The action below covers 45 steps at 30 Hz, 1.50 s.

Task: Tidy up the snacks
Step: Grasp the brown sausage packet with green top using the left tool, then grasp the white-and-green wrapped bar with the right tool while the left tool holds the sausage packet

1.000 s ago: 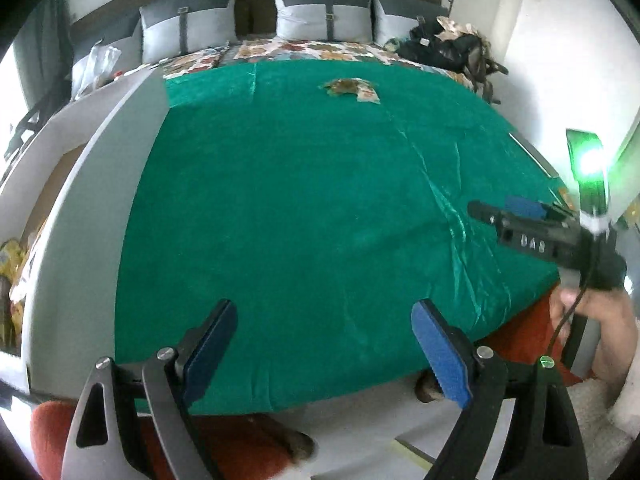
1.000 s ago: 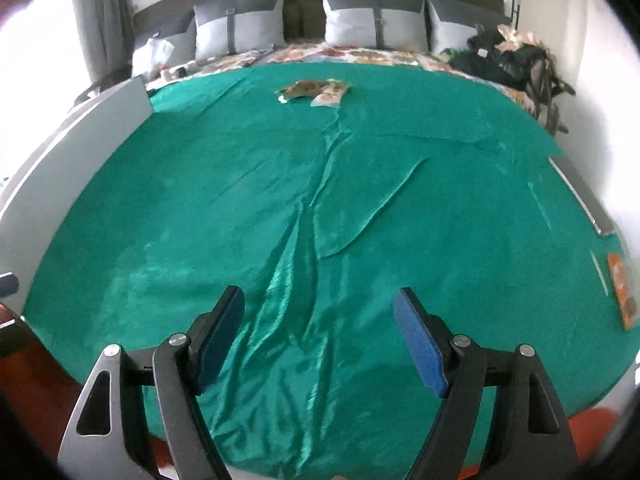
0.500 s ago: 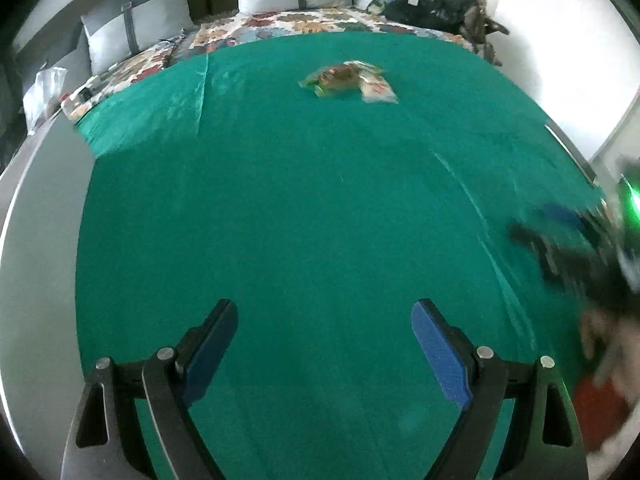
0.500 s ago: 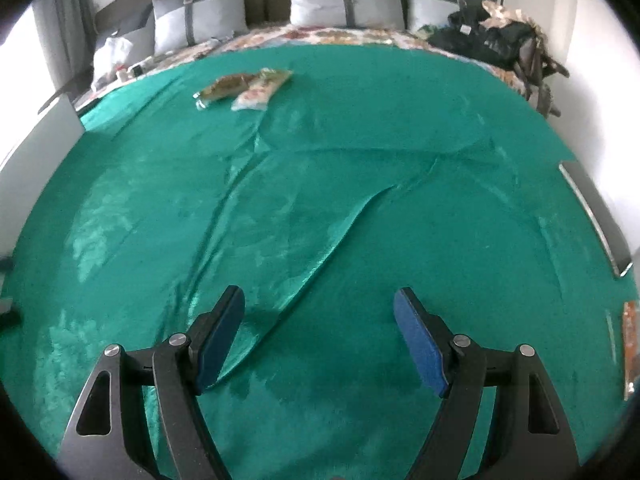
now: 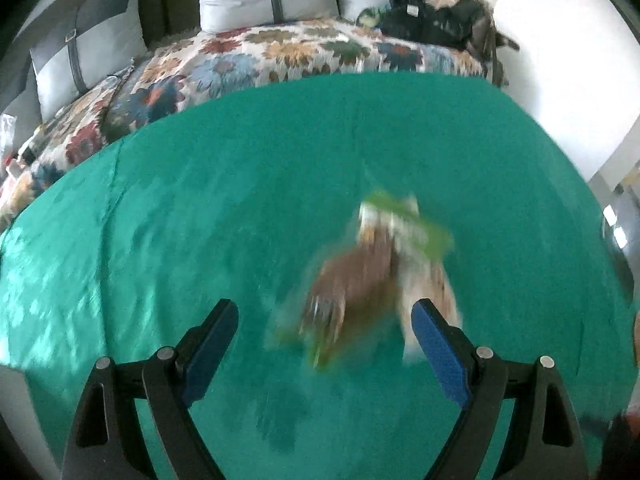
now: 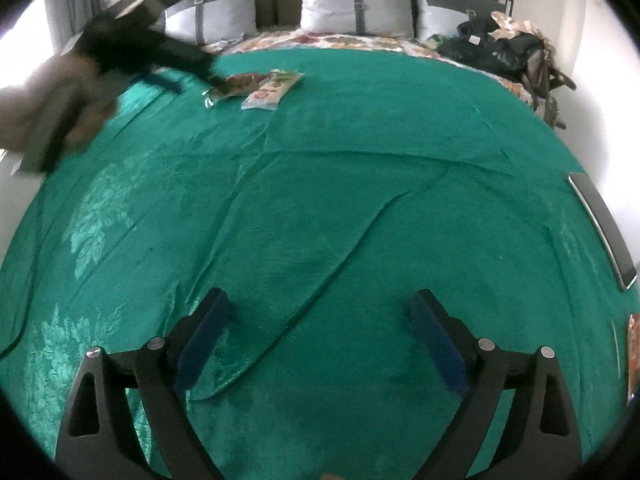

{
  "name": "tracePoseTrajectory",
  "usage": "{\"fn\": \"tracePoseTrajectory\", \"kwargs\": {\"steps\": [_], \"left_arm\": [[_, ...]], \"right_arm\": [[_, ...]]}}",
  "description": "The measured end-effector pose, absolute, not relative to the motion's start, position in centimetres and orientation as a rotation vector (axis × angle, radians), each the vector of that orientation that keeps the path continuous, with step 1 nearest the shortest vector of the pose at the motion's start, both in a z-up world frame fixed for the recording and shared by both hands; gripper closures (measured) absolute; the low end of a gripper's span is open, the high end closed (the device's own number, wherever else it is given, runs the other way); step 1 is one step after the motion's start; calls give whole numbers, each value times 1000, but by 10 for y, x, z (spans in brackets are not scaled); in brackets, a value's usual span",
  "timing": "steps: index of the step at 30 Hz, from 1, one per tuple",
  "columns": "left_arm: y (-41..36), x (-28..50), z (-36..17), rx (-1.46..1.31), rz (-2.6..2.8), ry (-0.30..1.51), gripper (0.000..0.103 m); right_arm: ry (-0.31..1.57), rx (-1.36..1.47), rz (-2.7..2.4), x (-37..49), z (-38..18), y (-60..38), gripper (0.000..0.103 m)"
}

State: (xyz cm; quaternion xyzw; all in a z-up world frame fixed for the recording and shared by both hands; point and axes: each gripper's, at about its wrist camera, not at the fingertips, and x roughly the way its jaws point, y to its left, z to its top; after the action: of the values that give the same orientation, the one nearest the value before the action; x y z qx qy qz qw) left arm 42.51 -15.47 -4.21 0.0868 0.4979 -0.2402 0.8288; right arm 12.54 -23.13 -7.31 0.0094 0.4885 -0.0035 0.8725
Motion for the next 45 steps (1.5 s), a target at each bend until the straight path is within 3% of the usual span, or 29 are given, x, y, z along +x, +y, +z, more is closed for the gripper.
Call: {"fn": "tracePoseTrajectory", "kwargs": {"steps": [3, 4, 5, 7, 12, 20, 21, 22, 23, 24, 25, 30, 32, 34, 36, 45], "left_arm": [[-162, 442, -55, 149, -537, 1071, 18], [-159, 442, -54, 116, -565, 1052, 38], [-156, 441, -52, 104, -581, 1040, 49], [-148, 438, -50, 79, -583, 1049, 59], [-99, 400, -48, -33, -504, 1065, 66], [-12, 240, -51, -117, -399, 1119, 65], [-4, 222, -52, -109, -378, 1112, 59], [1, 211, -55, -105, -369, 1115, 46], [5, 200, -56, -107, -383, 1095, 42], [7, 192, -56, -95, -387, 1077, 25], [6, 186, -59, -60, -383, 1072, 20], [-7, 176, -68, 183, -341, 1010, 19], [0, 178, -68, 155, -306, 980, 18], [12, 178, -73, 120, -239, 947, 4], [19, 178, -77, 93, -208, 941, 0], [19, 180, -77, 90, -211, 940, 0]], "right_arm": [[1021, 20, -7, 127, -73, -231, 7], [1021, 20, -7, 127, -73, -231, 7], [1021, 20, -8, 127, -73, -231, 7], [1021, 20, -8, 127, -73, -231, 7], [1022, 19, -8, 129, -75, -229, 6], [1022, 18, -8, 129, -75, -229, 6], [1022, 18, -8, 129, -75, -229, 6], [1022, 18, -8, 129, -75, -229, 6], [1024, 18, -11, 129, -75, -229, 6], [1024, 16, -12, 130, -75, -228, 7], [1024, 14, -13, 130, -75, -228, 7], [1026, 15, -15, 130, -75, -228, 7], [1026, 15, -15, 130, -75, -228, 7], [1026, 15, -15, 130, -75, -228, 7], [1026, 15, -15, 130, -75, -228, 7], [1026, 15, -16, 131, -75, -228, 6]]}}
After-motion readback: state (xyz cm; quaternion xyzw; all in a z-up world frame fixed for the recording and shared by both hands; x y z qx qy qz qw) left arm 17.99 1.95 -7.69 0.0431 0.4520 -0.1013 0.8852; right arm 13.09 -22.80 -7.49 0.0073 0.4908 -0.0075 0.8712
